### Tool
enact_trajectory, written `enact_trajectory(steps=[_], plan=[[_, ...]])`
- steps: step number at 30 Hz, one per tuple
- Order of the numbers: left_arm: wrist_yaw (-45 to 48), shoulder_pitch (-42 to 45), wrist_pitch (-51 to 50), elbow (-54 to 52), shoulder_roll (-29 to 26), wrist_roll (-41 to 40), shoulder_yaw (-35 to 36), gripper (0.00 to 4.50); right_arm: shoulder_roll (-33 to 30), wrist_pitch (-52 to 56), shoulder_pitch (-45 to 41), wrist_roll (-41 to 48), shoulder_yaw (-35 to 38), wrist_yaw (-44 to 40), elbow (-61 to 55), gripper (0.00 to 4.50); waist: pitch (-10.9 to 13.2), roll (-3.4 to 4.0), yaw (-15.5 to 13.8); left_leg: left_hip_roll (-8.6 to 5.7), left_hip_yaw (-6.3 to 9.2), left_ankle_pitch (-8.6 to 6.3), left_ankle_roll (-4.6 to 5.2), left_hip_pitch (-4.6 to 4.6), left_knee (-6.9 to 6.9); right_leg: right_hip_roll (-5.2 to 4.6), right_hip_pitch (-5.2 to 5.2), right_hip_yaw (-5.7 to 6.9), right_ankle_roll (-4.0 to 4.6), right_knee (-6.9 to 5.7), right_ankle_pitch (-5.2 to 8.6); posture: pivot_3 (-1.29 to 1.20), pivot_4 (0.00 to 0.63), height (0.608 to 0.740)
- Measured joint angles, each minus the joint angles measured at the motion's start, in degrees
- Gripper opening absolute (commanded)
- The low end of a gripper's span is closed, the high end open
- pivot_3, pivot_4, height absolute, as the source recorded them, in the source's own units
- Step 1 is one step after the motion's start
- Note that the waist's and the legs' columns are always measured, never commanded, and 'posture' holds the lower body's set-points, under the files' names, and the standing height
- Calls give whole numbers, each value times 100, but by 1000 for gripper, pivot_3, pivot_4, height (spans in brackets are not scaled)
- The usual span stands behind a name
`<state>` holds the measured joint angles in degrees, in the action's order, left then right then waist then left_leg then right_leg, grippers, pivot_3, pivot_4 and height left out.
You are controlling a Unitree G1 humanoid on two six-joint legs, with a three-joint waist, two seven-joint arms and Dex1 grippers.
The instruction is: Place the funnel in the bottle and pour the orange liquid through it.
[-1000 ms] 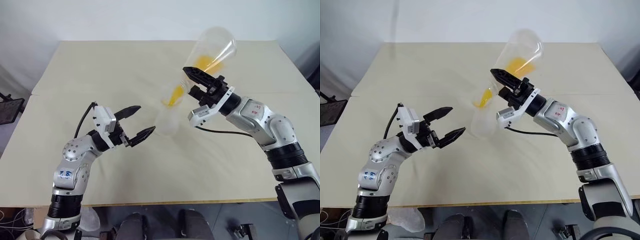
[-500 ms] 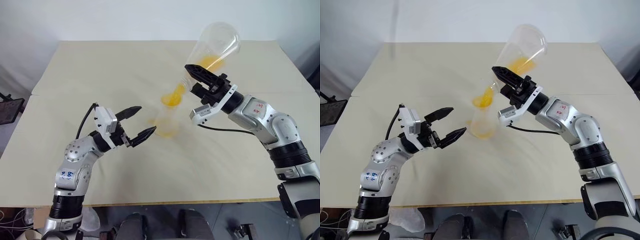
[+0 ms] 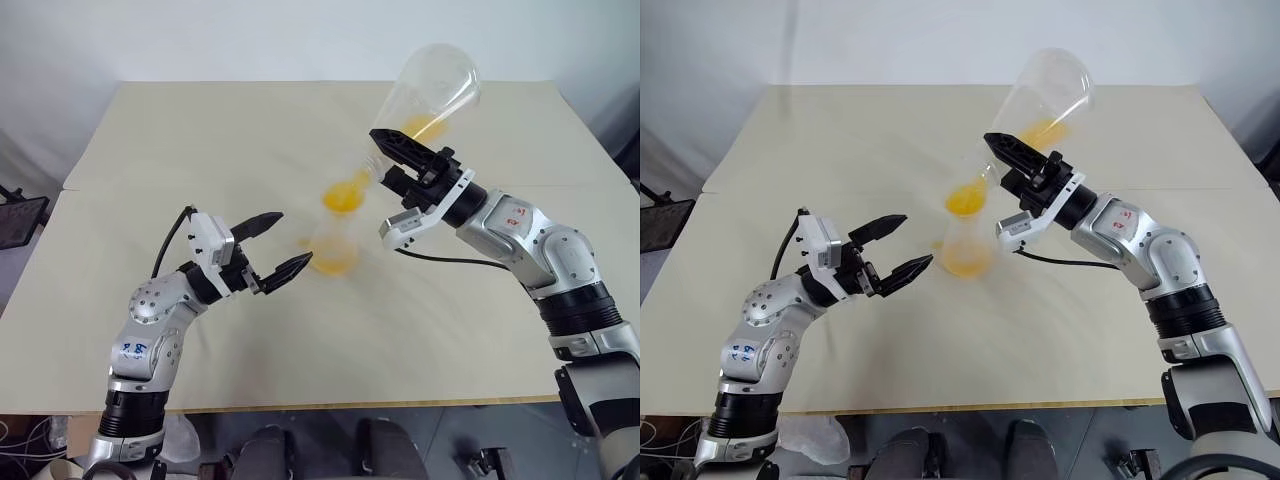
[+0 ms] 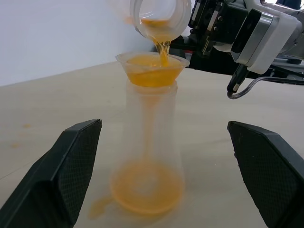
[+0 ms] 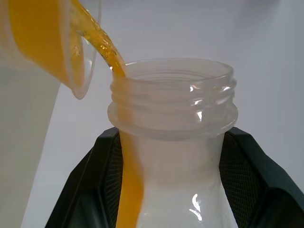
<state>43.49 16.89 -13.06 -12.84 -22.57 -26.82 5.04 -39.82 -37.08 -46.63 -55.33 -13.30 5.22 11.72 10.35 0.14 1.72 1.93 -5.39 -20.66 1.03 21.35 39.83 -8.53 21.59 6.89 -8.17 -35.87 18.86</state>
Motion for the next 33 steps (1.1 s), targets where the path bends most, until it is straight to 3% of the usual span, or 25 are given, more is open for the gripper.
enact_trajectory(steps=[33], plan=[[-30,0,0,-1,5,-1,0,4500,0,101,0,-67,-175,181,-1,2461,0,0,0,3,0,0,0,0,0,0,0,0,0,1,0,0,150,740]])
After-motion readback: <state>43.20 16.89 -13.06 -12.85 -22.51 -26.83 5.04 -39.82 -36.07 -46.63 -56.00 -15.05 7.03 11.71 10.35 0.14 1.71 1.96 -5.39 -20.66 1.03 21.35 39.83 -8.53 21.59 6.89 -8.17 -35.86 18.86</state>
